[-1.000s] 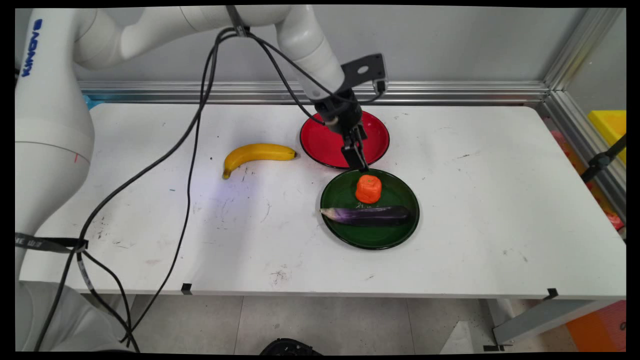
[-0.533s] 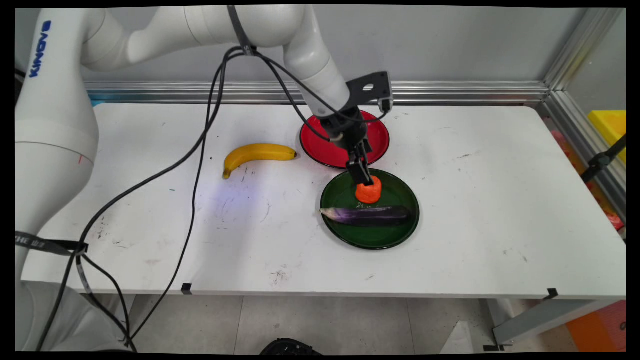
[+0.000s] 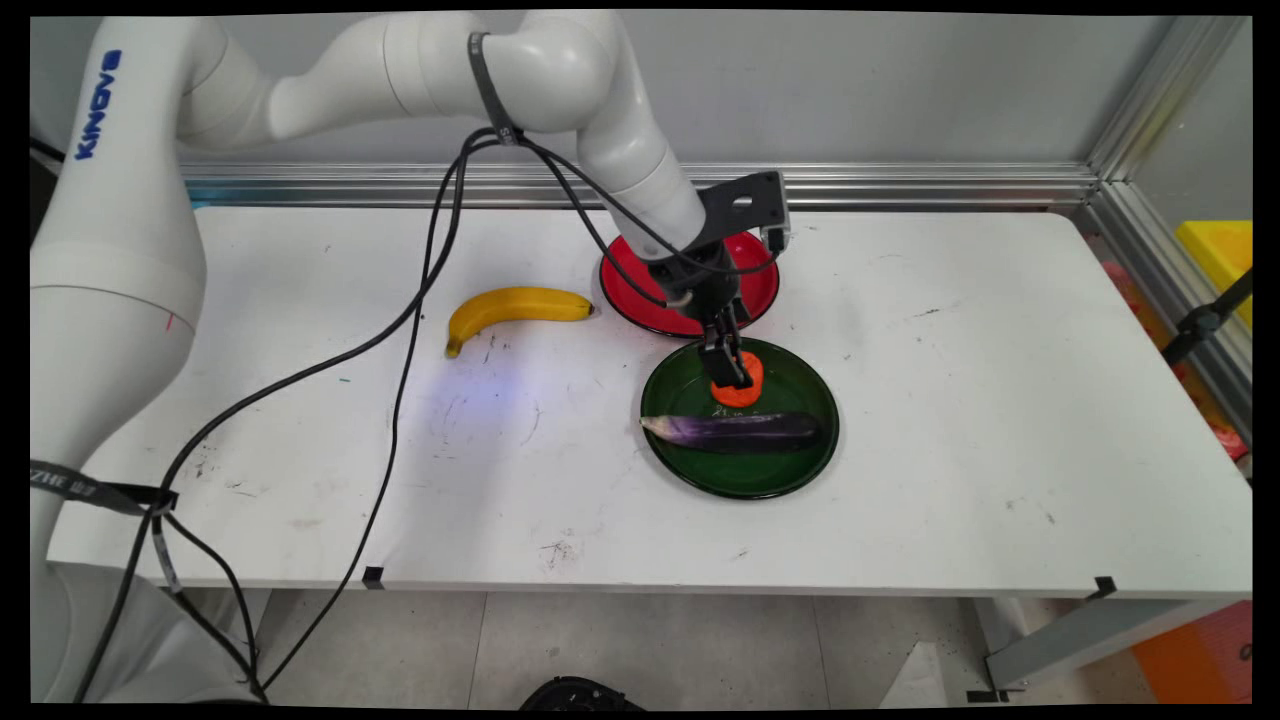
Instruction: Pick up the mandarin from the green plate
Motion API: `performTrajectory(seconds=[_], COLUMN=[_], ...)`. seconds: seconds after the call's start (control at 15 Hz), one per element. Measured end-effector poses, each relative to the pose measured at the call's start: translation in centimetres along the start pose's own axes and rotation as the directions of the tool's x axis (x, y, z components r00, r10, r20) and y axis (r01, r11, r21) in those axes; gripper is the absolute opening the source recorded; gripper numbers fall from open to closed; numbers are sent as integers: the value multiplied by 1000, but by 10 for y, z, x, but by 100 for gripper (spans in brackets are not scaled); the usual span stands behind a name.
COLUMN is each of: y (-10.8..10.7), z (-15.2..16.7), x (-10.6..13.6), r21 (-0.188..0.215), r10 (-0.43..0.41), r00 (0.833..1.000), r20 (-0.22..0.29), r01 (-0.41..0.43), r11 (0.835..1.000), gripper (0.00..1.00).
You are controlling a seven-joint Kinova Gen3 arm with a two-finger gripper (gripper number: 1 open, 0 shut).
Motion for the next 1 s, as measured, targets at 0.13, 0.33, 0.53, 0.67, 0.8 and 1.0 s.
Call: performTrajectory(seconds=[0.13, 0.33, 0.53, 0.67, 0.8, 1.0], y=[0, 0, 0, 0, 1, 1], z=[3, 7, 12, 15, 18, 21], x=[-2, -4, -7, -9, -10, -11], r21=[2, 6, 7, 8, 9, 11], r10=[3, 7, 10, 11, 10, 11], r00=[1000, 1000, 1000, 1000, 1000, 1000], r20=[1, 3, 3, 1, -1, -4], r01=[-3, -7, -10, -11, -10, -11], r11=[1000, 1000, 1000, 1000, 1000, 1000], gripper=[100, 100, 100, 100, 100, 100])
